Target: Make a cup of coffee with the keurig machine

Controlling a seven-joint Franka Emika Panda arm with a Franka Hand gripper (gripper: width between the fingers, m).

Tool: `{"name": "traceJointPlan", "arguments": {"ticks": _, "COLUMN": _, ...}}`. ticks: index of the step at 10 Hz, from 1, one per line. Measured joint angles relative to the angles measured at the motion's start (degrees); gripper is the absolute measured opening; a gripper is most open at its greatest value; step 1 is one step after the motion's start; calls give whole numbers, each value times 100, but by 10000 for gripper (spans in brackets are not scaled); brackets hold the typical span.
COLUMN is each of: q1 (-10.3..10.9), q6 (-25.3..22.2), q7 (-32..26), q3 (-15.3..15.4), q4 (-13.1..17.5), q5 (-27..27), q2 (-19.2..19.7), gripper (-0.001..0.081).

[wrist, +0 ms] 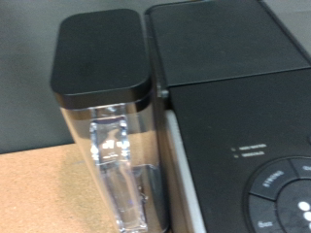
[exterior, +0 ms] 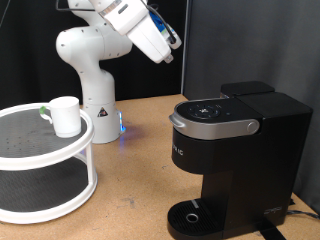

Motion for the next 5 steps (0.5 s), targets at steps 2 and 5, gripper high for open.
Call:
{"name": "traceJointPlan", "arguments": {"ticks": 2, "q1": -19, "q6": -447, "q7": -222, "q3": -177, "q4": 1, "q5": -52, "q2": -146, "gripper": 0}}
{"name": "traceJointPlan", "arguments": {"ticks": 5, "q1": -246, "q6": -957, "q7": -327, "q3": -354, "q4": -34, "q5": -360, "q2": -611, "gripper": 0}}
